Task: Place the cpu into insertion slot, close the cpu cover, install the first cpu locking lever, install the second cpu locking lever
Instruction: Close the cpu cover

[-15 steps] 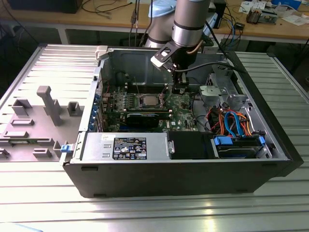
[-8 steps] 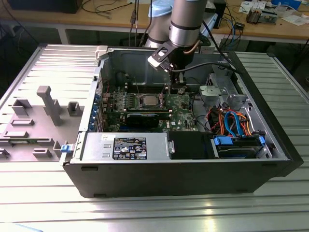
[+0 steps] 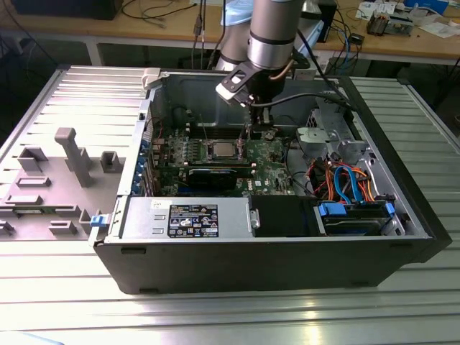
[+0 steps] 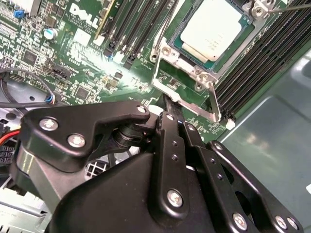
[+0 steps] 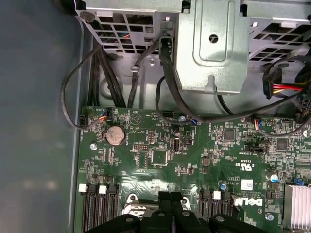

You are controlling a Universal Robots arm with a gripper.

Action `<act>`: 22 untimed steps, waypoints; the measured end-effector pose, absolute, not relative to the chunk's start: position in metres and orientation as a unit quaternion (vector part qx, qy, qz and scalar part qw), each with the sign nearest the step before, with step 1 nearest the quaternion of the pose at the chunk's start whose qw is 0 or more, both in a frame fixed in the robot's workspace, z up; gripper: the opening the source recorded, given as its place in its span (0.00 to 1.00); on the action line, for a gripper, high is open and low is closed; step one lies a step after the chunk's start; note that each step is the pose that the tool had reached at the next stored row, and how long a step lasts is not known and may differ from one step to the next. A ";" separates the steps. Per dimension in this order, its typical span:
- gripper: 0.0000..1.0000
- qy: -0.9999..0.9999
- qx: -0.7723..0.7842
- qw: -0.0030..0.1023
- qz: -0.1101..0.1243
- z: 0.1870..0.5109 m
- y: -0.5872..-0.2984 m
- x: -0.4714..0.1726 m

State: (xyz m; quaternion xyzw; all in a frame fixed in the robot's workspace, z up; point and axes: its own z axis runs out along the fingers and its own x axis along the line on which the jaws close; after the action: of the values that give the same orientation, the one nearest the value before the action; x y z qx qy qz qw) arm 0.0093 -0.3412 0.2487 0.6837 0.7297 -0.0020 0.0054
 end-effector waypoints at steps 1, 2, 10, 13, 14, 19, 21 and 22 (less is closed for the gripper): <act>0.11 0.730 0.684 0.005 -0.002 0.249 -0.341 0.008; 0.11 0.730 0.684 0.005 -0.002 0.249 -0.341 0.007; 0.11 0.730 0.684 0.005 -0.002 0.249 -0.341 -0.001; 0.11 0.730 0.684 0.005 -0.002 0.249 -0.341 -0.004; 0.11 0.730 0.684 0.005 -0.002 0.248 -0.341 -0.005; 0.11 0.730 0.684 0.005 -0.002 0.248 -0.341 -0.009; 0.11 0.730 0.684 0.005 -0.002 0.248 -0.341 -0.010; 0.11 0.730 0.684 0.005 -0.002 0.248 -0.341 -0.010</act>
State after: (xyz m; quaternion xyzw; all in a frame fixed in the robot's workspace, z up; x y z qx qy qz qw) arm -0.0104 -0.3413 0.2481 0.6837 0.7297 -0.0020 0.0054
